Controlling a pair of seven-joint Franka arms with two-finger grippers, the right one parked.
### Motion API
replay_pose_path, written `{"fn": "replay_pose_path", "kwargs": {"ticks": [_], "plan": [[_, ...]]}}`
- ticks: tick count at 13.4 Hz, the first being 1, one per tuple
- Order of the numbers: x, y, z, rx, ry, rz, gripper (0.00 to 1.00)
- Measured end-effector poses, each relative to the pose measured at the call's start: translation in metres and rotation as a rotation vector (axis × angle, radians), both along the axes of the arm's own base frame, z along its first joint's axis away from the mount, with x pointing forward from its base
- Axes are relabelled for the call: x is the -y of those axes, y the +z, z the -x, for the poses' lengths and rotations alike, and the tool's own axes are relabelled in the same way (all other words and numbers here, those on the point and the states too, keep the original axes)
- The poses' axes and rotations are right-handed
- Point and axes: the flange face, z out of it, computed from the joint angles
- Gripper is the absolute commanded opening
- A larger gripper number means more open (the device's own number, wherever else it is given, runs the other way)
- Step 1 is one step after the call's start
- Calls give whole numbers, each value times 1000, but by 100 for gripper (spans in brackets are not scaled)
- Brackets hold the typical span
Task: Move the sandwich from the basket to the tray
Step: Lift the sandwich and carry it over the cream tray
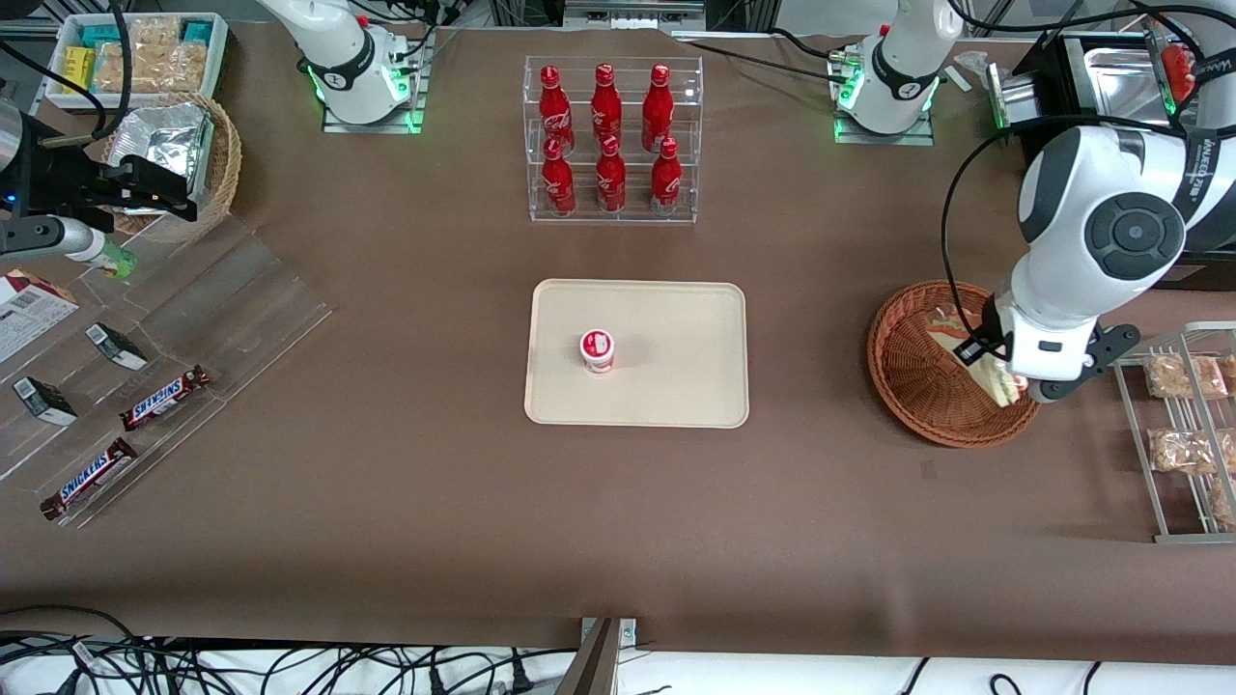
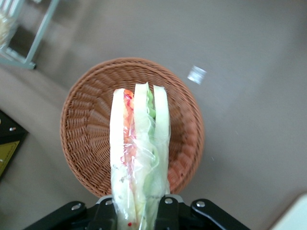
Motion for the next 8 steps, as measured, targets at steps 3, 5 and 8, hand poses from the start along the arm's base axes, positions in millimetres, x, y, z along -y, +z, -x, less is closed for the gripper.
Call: {"fn": "replay_pose_path", "kwargs": {"ticks": [3,5,8], "plan": [[66,28,5,22,-162,56,0],[116,37,17,25,-282,87,0],[180,26,40,-17,-488,123,0]]}}
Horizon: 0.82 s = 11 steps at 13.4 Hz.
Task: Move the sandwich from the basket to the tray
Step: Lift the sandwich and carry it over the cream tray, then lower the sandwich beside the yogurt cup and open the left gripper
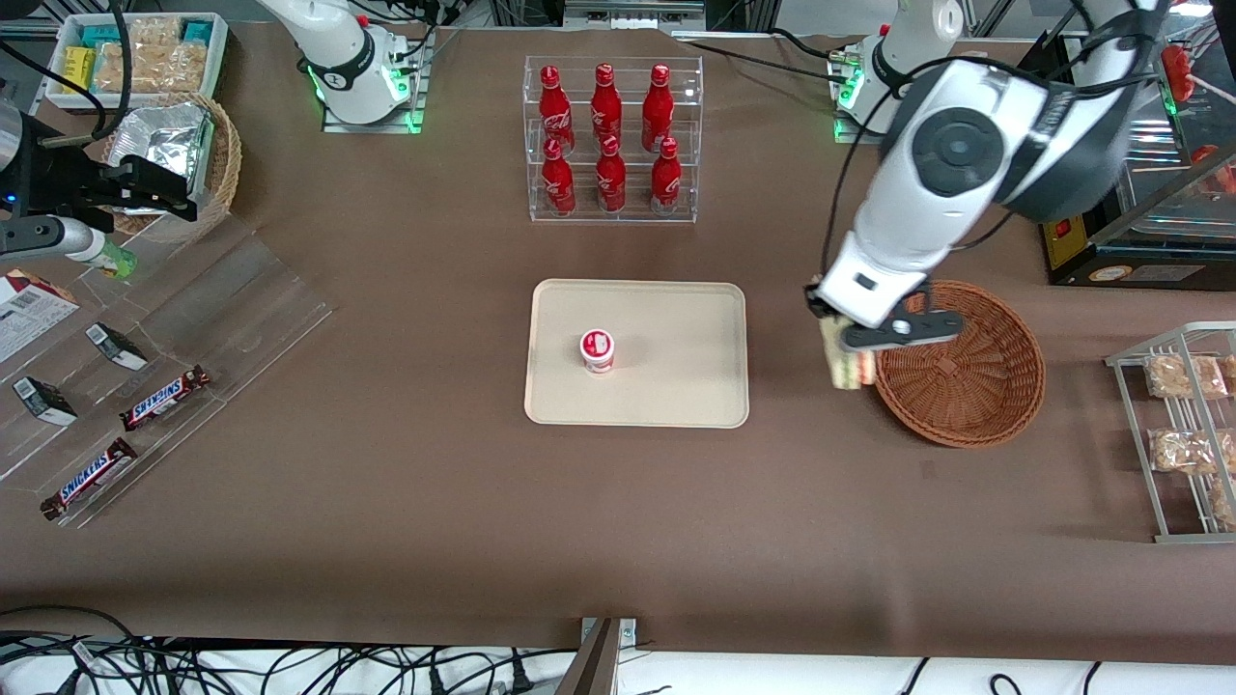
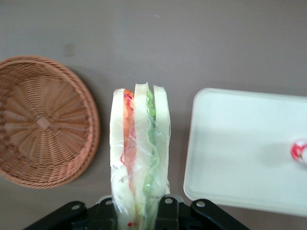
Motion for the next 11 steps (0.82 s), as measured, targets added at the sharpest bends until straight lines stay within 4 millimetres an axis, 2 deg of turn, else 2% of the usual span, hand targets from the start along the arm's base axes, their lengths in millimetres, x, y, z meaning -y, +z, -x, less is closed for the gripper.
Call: {"fn": "replay_pose_path", "kwargs": {"ticks": [4,6,8,11], "plan": [[67,-30,16,-25,-139,49,1],[94,-48,21,-17,-165,85,4],[112,-72,26,-37,-166,104,7],[123,-115,26,-84,-165,125,10]]}}
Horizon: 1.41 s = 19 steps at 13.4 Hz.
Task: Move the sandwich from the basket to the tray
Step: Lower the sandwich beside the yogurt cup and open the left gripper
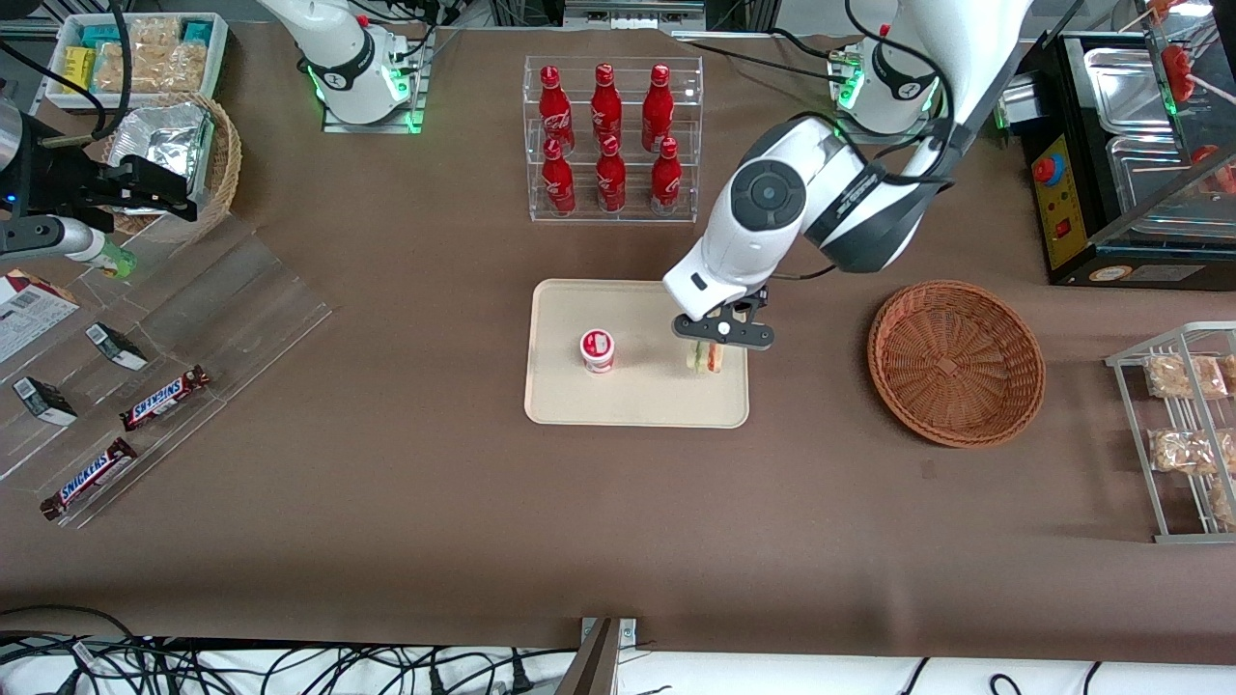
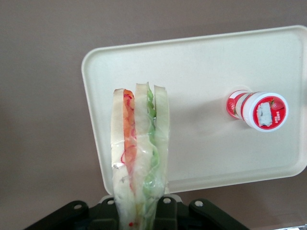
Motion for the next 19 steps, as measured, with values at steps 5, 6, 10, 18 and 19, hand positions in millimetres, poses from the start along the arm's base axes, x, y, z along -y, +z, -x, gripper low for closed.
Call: {"fn": "replay_pose_path", "kwargs": {"ticks": [5,6,10,18,19], "plan": [[11,-54,1,-14,-5,-5,14],[14,-64,2,-3,-6,-17,14],[23,-100,7,15,-19,-46,22],[24,-112,5,36,46,-61,100],[24,-105,0,48,90,-57,100]]}}
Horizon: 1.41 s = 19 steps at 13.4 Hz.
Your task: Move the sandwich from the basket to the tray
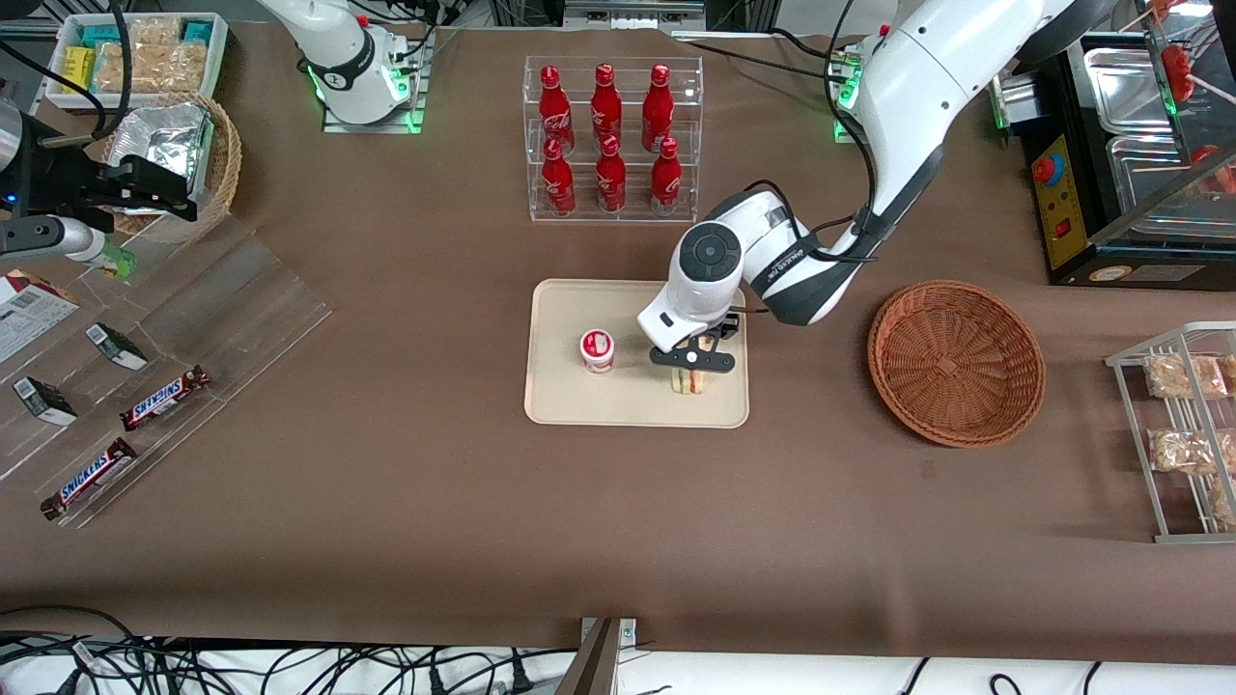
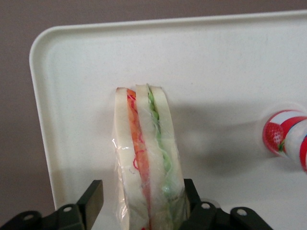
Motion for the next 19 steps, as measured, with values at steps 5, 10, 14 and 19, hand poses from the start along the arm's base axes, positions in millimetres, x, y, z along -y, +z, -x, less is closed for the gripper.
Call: {"fn": "replay_pose_path", "kwargs": {"ticks": [5,10,14,19], "plan": [[-37,98,-42,138,214,5,100],[-123,215,-67,228,417,4,100],[-170,284,-65,223,530,4,100],[-234,314,-77,146,477,28,100]]}}
